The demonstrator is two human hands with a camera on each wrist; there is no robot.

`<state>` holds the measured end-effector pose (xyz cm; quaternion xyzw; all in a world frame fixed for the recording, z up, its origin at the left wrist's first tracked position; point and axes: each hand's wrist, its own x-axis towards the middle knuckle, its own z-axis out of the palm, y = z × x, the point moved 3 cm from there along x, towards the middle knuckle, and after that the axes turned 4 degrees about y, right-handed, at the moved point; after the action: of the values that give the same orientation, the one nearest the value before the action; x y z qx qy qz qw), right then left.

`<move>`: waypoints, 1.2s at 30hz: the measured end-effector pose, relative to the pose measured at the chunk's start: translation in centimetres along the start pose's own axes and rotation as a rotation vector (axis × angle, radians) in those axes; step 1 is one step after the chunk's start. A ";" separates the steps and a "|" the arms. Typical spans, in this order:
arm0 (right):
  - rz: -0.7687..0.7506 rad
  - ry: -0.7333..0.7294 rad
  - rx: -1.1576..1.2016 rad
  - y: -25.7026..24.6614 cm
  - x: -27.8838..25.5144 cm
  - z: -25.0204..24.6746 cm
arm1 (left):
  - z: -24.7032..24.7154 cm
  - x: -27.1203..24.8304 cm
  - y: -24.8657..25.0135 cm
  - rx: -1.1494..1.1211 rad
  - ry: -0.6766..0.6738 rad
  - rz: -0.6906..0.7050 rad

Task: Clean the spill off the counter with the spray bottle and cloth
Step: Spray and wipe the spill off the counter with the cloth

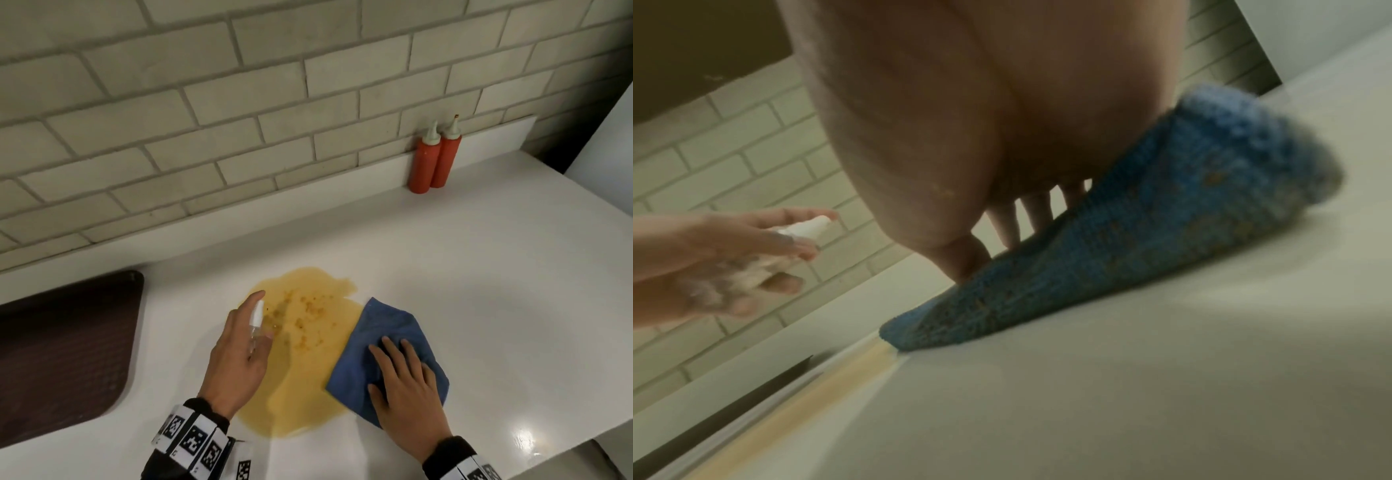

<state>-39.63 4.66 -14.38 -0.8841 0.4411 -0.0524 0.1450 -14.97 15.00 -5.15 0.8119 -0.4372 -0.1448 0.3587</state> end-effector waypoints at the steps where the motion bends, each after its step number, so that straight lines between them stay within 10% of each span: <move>1: 0.004 -0.001 -0.004 0.1 0.3 0.0 | -0.2 -0.1 -0.1 -0.024 0.009 0.002; 22: -0.111 -0.258 -0.098 -0.6 10.3 0.1 | 1.9 4.8 -0.1 0.363 -0.004 0.097; 36: -0.222 -0.345 -0.199 -8.9 21.4 1.7 | -2.8 8.8 -3.3 0.300 0.100 -0.088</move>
<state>-19.50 -6.98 -14.10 -0.9330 0.3129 0.1277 0.1236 -6.38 10.34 -4.80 0.8809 -0.3996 -0.0530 0.2481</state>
